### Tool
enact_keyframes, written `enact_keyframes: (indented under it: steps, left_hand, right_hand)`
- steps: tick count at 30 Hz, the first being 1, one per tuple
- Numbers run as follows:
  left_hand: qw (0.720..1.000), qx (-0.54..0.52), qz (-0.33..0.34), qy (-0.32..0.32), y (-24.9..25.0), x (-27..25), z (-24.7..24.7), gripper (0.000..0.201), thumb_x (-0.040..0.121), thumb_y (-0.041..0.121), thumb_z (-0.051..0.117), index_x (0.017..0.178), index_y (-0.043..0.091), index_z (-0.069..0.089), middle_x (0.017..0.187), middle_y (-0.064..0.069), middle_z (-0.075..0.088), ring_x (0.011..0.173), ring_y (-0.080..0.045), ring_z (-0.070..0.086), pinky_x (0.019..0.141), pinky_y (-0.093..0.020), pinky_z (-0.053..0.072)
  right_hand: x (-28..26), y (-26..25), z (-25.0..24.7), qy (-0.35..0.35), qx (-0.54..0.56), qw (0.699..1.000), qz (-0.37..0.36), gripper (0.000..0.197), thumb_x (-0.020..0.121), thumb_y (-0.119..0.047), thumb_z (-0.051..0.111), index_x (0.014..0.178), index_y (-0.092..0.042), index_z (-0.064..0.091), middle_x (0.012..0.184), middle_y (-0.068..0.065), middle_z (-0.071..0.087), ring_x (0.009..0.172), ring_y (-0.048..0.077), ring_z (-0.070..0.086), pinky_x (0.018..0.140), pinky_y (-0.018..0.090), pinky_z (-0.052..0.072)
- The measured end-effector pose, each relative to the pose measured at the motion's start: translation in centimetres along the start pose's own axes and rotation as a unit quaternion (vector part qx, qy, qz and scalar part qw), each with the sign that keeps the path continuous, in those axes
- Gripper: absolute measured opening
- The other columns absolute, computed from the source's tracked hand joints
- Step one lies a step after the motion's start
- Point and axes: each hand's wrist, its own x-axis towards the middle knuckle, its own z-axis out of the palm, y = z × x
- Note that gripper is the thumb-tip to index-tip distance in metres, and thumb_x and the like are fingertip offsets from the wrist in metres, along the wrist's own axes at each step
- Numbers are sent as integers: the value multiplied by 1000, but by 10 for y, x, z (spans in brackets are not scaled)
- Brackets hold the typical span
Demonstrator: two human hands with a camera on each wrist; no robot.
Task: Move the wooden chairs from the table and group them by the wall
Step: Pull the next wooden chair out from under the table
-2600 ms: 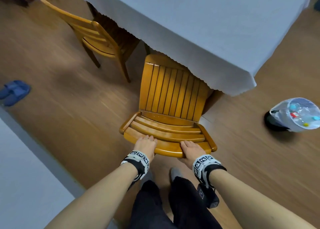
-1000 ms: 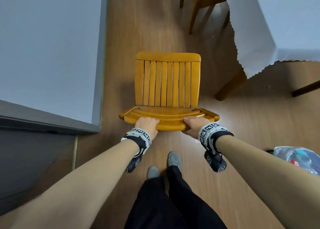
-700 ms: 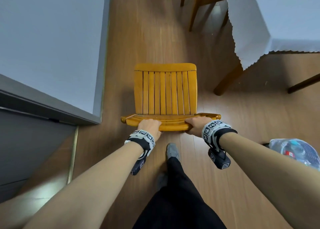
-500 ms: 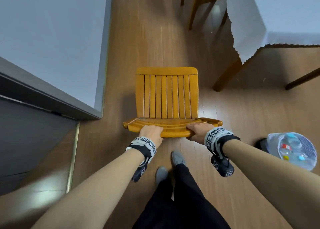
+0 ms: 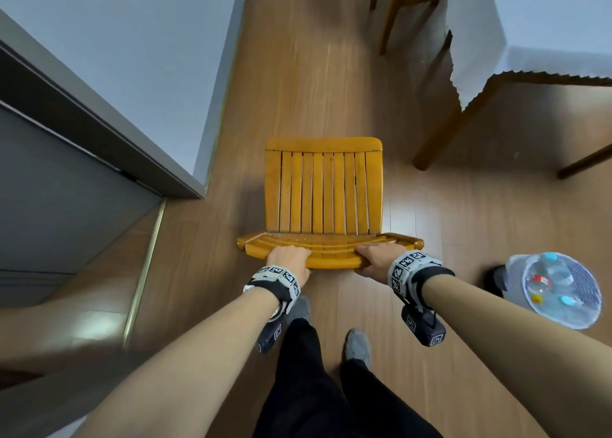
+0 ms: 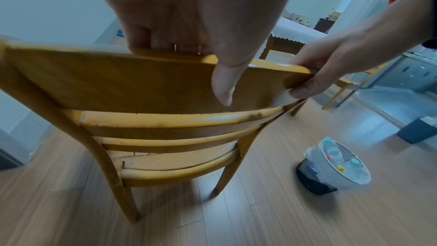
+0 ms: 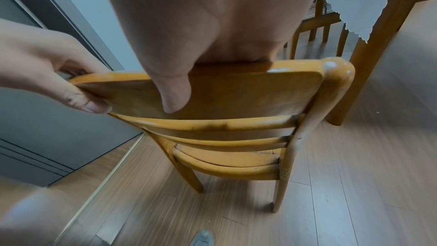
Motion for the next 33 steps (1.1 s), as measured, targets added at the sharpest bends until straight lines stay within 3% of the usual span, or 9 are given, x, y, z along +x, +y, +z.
enact_keyframes:
  steps: [4,7,11,14,16,19,23,27,33]
  left_hand:
    - [999,-28,-33,11,18,-14,11,17,95,41,61,103,27,67,96,2,70,93,-23,65,78,-33,51]
    - [998,-28,-50,22,27,-21,15,18,96,36,59,106,24,67,101,1,69,100,-24,62,92,-36,47]
    - [997,-30,-67,-34,31,-17,10,23,93,36,56,108,22,65,105,0,67,105,-25,61,100,-41,44]
    - [992,-33,-65,-104,33,-11,-7,33,90,29,54,121,18,61,125,-6,60,117,-26,54,103,-43,42]
    - [991,-63,-42,-113,37,0,-24,46,92,21,53,137,17,56,147,-7,46,134,-26,42,107,-46,38]
    - [994,-94,-4,-57,41,32,-62,47,93,19,52,140,19,54,150,-4,44,135,-24,43,104,-43,43]
    - [998,-60,17,18,49,89,-130,41,96,29,48,134,16,57,134,-5,56,118,-24,55,94,-40,51]
    - [998,-13,25,62,69,144,-192,41,96,35,45,129,15,60,125,-7,60,108,-26,59,90,-43,53]
    - [997,7,-6,76,104,239,-246,42,96,35,45,131,17,59,126,-6,61,110,-28,61,90,-41,52]
  right_hand:
    - [-12,8,11,18,-16,1000,-20,28,95,-50,53,114,-29,58,109,-3,67,88,18,64,77,38,58]
    - [-16,10,12,28,-31,999,-34,29,97,-43,53,120,-25,57,112,-1,65,93,20,63,79,36,54]
    - [-16,13,10,13,-17,999,-45,29,96,-40,56,120,-25,57,112,-1,64,92,19,63,83,39,56]
    - [-16,19,-3,-29,11,998,-50,32,94,-40,60,123,-27,56,114,-2,63,92,16,62,85,37,56]
    - [-19,26,-18,-74,19,996,-48,49,92,-49,61,136,-28,51,126,-3,59,102,16,60,90,36,54]
    - [-26,43,-45,-102,44,994,-7,69,93,-61,55,150,-26,41,145,-2,51,122,20,55,101,40,49]
    - [-26,83,-98,-29,105,992,66,62,100,-58,45,151,-22,42,152,2,49,132,24,52,108,42,44]
    - [-20,135,-166,25,105,990,95,55,102,-48,46,151,-21,42,150,4,51,130,24,54,107,43,44]
    - [39,222,-256,67,67,993,65,52,102,-39,48,148,-15,45,147,7,49,127,26,54,105,39,44]
